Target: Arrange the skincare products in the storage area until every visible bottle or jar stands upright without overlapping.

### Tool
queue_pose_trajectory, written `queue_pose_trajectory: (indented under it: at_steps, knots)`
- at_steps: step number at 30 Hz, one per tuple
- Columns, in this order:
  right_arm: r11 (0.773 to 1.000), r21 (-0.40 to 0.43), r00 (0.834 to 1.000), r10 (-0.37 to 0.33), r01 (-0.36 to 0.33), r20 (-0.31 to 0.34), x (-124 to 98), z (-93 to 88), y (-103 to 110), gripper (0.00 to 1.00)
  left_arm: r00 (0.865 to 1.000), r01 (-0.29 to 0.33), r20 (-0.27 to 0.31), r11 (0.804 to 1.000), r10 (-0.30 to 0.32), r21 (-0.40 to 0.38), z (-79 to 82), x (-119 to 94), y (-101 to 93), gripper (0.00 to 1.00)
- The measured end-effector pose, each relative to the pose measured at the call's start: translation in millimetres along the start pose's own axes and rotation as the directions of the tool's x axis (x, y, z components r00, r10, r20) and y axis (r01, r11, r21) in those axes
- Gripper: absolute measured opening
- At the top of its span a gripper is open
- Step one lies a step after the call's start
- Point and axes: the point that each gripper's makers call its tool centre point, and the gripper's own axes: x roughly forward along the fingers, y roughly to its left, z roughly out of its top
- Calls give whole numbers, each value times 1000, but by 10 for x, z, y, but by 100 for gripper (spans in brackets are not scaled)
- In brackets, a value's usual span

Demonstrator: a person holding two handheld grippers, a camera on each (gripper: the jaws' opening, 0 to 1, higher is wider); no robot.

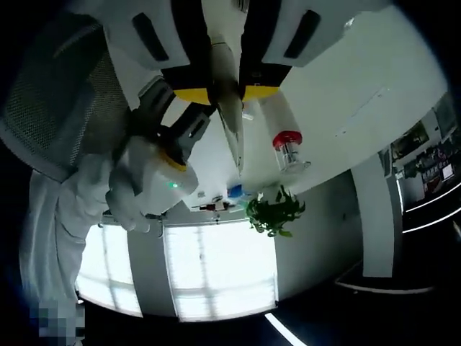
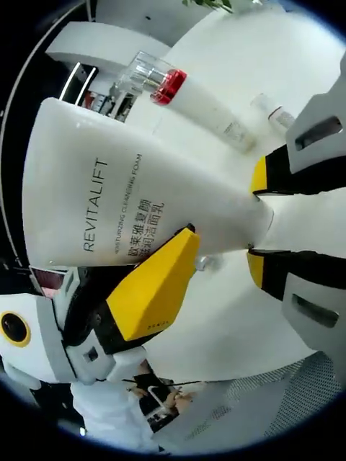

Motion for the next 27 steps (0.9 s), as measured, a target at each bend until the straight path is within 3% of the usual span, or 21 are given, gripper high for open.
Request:
queue_pose_trajectory:
  at_steps: [4,7,9,12,19,24,27]
  knots:
    - [1000,8,1000,15,-14,-24,28,-45,10,19,1000,-2,-3,1000,2,-17,-13,5,17,13]
    - [1000,12,1000,17,-17,-24,35,-48,9,19,999,15,-42,1000,-15,-15,-102,28,-51,19]
    - [1000,11,999,19,-19,-27,42,-56,10,19,996,25,-89,999,-28,-29,-223,43,-99,24]
    - [1000,7,999,20,-20,-41,48,-96,5,17,988,-6,-156,1000,2,-26,-411,59,-71,22]
    - [999,37,998,32,-30,-52,-87,-101,-66,13,971,-57,-238,993,32,-100,-738,60,-10,19]
    - [999,39,1000,-4,3,7,-362,92,-237,13,951,-103,-304,988,63,-115,-903,108,-11,19]
    - [999,-37,997,0,3,79,-592,382,-293,13,944,-121,-320,984,75,-127,-957,150,-20,21]
